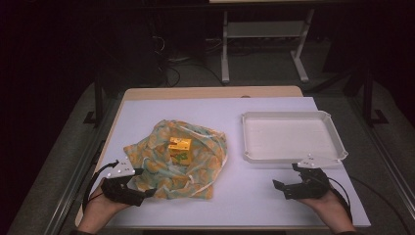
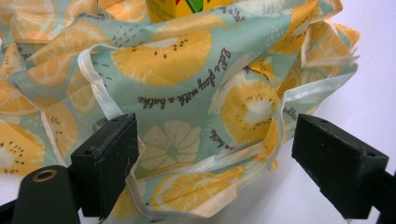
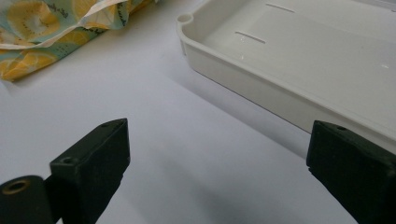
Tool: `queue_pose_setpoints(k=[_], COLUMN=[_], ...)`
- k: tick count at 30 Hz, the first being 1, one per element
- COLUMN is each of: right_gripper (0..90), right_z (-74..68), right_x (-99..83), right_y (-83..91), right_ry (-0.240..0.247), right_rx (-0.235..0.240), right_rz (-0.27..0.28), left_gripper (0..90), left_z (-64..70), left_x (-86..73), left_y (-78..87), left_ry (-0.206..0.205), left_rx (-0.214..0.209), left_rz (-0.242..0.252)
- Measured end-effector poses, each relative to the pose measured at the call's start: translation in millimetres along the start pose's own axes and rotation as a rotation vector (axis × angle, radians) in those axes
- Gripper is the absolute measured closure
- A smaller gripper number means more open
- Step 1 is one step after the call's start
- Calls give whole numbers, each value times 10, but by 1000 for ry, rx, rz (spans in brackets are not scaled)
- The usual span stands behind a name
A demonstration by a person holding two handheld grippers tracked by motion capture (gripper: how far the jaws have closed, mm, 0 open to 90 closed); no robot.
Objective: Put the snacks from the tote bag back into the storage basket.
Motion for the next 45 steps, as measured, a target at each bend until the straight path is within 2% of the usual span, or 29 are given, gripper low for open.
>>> queue_pose_setpoints(k=[5, 11, 18, 20, 24, 25, 32, 33, 38, 40, 41, 45], right_gripper=[60, 60, 60, 60, 60, 60, 60, 60, 60, 60, 60, 60], right_z=[0, -7, -2, 0, 2, 2, -6, -6, 9, 7, 7, -2], right_x=[8, 2, -5, -3, -14, -11, -22, -22, -15, -11, -9, -19], right_y=[11, -8, -7, -6, -9, -6, -7, -7, -10, -8, -10, -12], right_ry=[-6, -8, 2, 2, -5, -7, -8, -8, -5, -7, -5, -6], right_rx=[4, 2, -1, -1, -3, -3, -3, -3, -4, -4, -3, -3], right_rz=[5, -4, -3, -1, -5, -3, -12, -12, -7, -5, -4, -12], left_gripper=[143, 148, 237, 299, 352, 405, 596, 596, 723, 792, 792, 895], left_z=[23, -22, -122, -160, -185, -197, -253, -259, -315, -325, -332, -375], left_x=[34, 75, 185, 266, 330, 366, 455, 478, 552, 578, 592, 650], left_y=[18, 61, 111, 133, 153, 160, 167, 163, 106, 76, 63, -3], left_ry=[6, 7, 38, 43, 46, 49, 49, 53, 63, 62, 60, 49], left_rx=[-5, -3, 8, 14, 15, 14, 15, 13, 22, 20, 22, 32], left_rz=[-3, 9, 26, 46, 55, 62, 77, 83, 84, 82, 83, 85])
Point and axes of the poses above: each handheld gripper's, and its own axes: y roughly backward along the jaws, x roughly out of its top, z roughly to its right, the point moved 9 cm from there along -y, roughly forward along the jaws, and after that the axes turned 13 degrees about -y, right-handed, at the moved point
